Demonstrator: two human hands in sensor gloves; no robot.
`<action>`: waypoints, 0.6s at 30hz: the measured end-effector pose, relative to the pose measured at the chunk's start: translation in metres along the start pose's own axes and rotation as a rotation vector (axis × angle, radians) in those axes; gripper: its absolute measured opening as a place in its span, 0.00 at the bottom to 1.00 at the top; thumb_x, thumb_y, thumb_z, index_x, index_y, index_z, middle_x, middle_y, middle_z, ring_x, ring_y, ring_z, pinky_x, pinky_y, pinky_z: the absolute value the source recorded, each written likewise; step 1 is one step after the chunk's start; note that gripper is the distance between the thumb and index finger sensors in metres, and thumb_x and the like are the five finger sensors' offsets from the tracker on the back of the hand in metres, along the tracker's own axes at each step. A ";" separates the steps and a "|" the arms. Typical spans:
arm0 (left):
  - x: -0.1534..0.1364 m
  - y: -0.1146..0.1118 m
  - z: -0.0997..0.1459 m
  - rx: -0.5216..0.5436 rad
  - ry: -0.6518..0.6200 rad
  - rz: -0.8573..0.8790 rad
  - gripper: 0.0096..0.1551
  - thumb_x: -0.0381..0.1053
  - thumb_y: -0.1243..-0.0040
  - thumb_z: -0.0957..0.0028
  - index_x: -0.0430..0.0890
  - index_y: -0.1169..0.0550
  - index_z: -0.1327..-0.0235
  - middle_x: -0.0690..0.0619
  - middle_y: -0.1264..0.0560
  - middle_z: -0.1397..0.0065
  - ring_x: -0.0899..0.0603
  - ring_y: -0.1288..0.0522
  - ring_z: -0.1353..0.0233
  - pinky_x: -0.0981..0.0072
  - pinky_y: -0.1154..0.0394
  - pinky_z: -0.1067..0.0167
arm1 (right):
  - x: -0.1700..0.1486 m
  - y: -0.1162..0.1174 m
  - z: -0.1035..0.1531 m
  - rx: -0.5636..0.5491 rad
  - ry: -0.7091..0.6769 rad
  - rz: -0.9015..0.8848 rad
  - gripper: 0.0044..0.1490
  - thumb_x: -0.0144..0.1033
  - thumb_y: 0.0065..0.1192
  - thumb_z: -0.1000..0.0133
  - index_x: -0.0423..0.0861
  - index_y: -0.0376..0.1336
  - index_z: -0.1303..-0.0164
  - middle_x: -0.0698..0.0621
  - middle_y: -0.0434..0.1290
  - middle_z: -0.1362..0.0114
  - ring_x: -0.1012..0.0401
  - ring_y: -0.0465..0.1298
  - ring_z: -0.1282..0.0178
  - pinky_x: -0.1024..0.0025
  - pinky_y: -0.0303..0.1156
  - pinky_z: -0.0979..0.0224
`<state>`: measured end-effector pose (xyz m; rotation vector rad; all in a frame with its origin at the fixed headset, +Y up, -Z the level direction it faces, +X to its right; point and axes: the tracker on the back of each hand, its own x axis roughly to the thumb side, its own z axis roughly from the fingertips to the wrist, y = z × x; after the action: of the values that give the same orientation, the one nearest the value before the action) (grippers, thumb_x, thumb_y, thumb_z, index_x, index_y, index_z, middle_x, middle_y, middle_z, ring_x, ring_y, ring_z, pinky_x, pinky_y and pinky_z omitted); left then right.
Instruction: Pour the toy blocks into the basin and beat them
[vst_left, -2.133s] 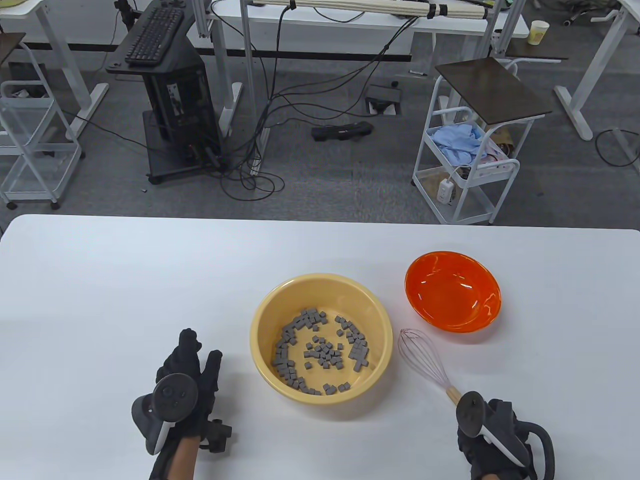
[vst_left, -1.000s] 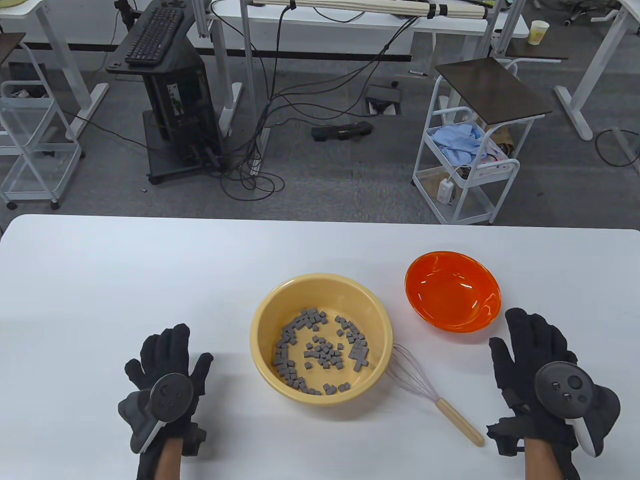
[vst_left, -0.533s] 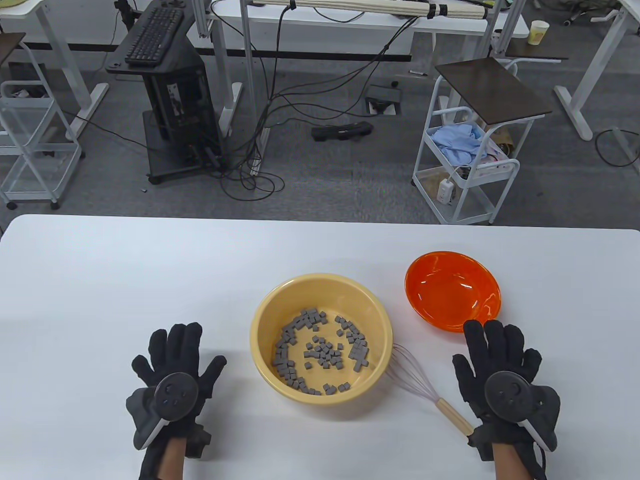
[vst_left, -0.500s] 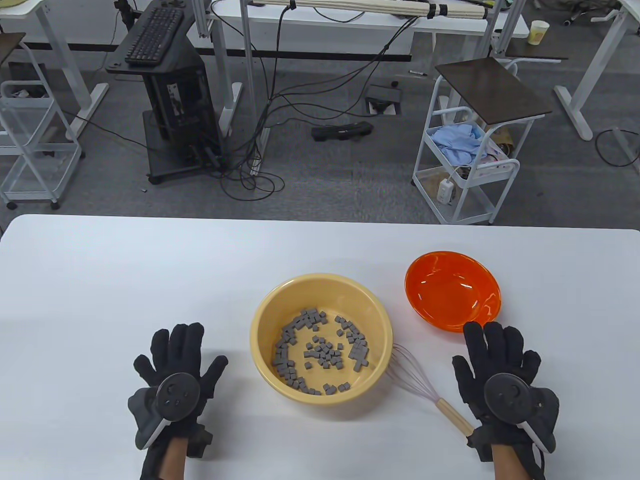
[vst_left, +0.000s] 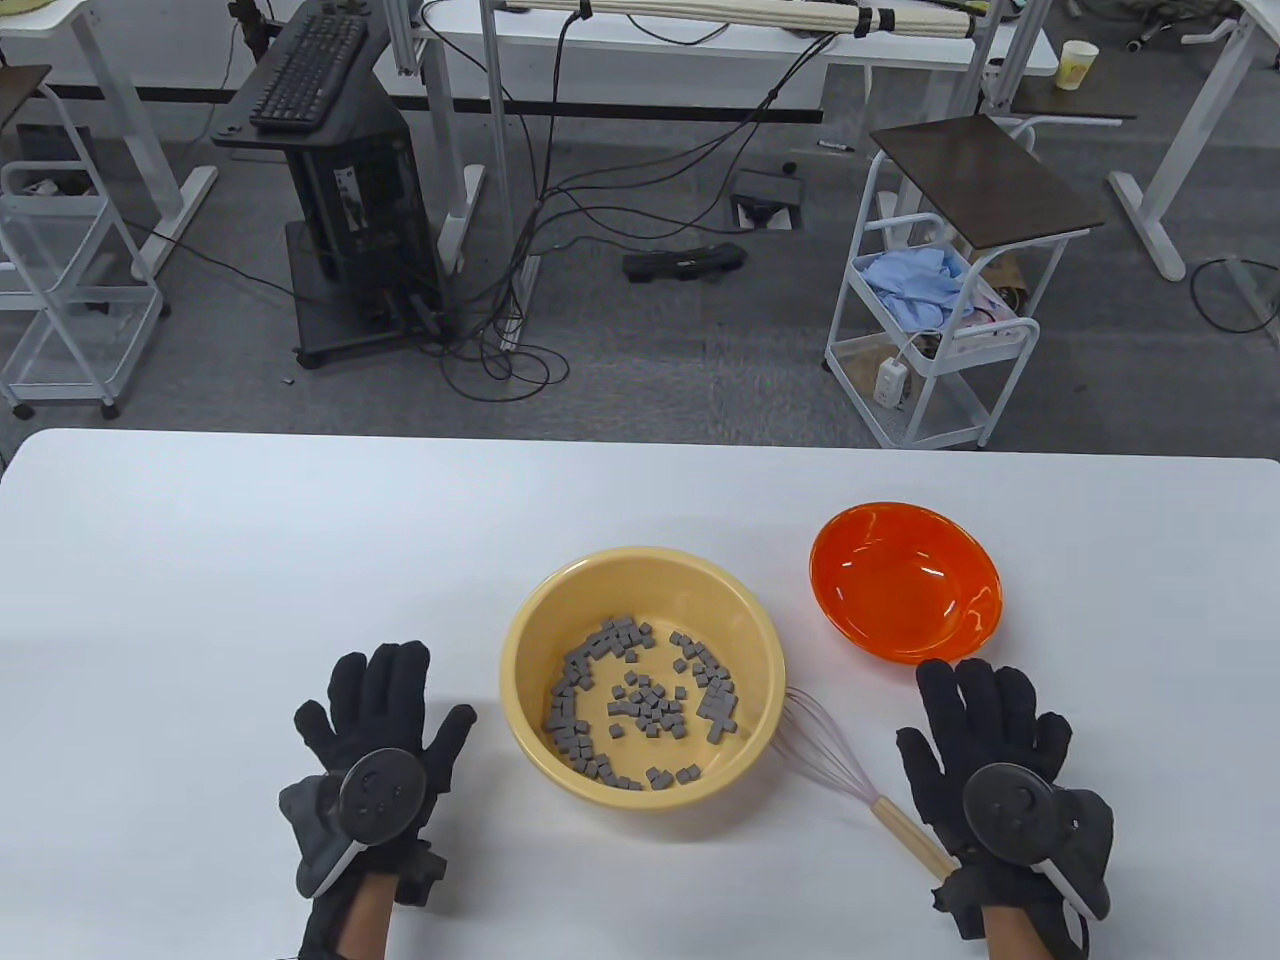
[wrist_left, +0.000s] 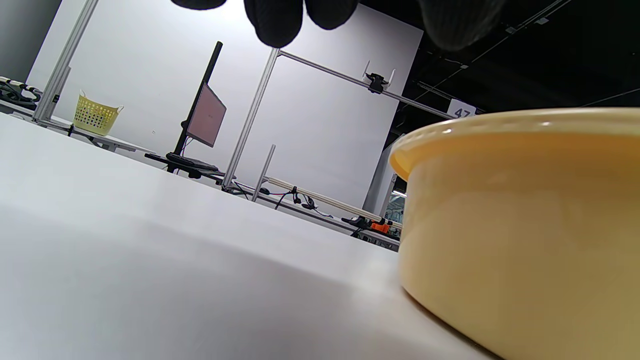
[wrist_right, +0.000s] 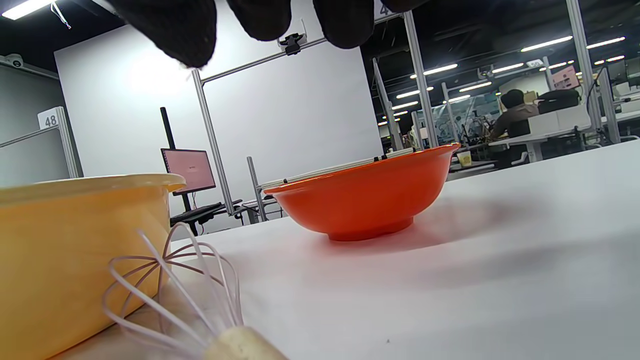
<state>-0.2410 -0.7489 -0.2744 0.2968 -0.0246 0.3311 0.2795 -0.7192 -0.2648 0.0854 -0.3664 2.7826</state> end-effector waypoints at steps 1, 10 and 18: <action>0.000 0.000 0.000 0.000 -0.001 -0.006 0.45 0.66 0.56 0.30 0.42 0.48 0.10 0.34 0.47 0.08 0.19 0.53 0.12 0.08 0.59 0.33 | 0.000 0.000 0.000 0.002 0.000 -0.001 0.40 0.52 0.52 0.30 0.52 0.44 0.11 0.37 0.44 0.08 0.33 0.37 0.13 0.20 0.31 0.23; 0.000 -0.002 -0.001 -0.026 -0.006 -0.024 0.45 0.66 0.55 0.30 0.42 0.47 0.10 0.34 0.47 0.08 0.19 0.52 0.12 0.08 0.59 0.33 | -0.002 0.004 0.000 0.017 0.005 -0.008 0.40 0.52 0.52 0.30 0.52 0.44 0.11 0.37 0.44 0.08 0.33 0.38 0.13 0.20 0.31 0.22; 0.001 -0.002 0.000 -0.035 -0.003 -0.039 0.45 0.66 0.55 0.30 0.42 0.47 0.10 0.34 0.46 0.08 0.19 0.52 0.12 0.08 0.58 0.33 | -0.004 0.001 0.000 0.000 0.008 -0.015 0.40 0.52 0.52 0.30 0.52 0.44 0.11 0.37 0.44 0.08 0.33 0.38 0.13 0.20 0.31 0.22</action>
<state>-0.2391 -0.7505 -0.2752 0.2624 -0.0272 0.2914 0.2831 -0.7219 -0.2655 0.0768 -0.3618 2.7675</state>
